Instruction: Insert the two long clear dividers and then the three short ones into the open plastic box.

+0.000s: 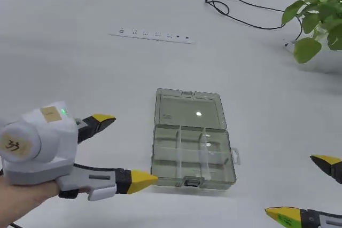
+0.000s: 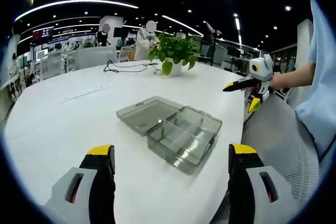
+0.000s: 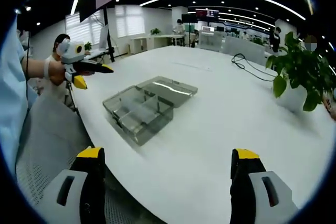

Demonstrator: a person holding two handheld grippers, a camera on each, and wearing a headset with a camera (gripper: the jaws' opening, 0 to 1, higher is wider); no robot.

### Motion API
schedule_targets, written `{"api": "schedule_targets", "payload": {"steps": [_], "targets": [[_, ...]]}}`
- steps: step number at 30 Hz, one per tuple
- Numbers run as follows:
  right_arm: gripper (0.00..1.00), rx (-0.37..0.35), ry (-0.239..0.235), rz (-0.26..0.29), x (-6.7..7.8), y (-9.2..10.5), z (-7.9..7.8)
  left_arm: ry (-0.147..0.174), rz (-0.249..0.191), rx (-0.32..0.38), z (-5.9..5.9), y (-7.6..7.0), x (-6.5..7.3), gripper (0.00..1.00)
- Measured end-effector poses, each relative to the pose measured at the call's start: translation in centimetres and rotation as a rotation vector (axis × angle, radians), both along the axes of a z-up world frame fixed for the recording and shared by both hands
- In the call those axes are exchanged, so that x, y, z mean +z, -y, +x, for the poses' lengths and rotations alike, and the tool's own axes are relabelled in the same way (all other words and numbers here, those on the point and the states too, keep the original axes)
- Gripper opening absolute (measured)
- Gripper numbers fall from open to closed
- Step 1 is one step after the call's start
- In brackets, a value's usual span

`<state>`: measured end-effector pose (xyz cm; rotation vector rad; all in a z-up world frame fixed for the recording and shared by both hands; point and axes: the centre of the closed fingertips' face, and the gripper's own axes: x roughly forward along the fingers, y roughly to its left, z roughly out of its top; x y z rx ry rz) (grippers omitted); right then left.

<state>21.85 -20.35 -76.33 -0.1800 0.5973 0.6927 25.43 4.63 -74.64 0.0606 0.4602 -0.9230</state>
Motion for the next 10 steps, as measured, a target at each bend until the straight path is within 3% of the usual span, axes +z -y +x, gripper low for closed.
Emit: {"api": "schedule_targets", "payload": {"steps": [1,5,6,8,10], "targets": [[1.0,-0.007,0.019,0.01,0.2,0.1,0.3,0.0,-0.006,0.008,0.0,0.0,0.1,0.91],[1.0,-0.015,0.025,0.009,0.5,0.3,0.6,0.021,-0.036,0.026,0.4,0.2,0.7,0.91],[1.0,-0.017,0.053,0.019,1.0,0.2,0.9,0.018,-0.032,0.02,0.4,0.3,0.7,0.91],[1.0,-0.029,0.058,0.033,1.2,0.2,0.9,0.031,-0.001,0.005,0.4,0.4,0.7,0.91],[1.0,-0.027,0.067,0.036,1.5,0.2,0.8,0.03,-0.015,0.017,0.6,0.4,0.9,0.91]]}}
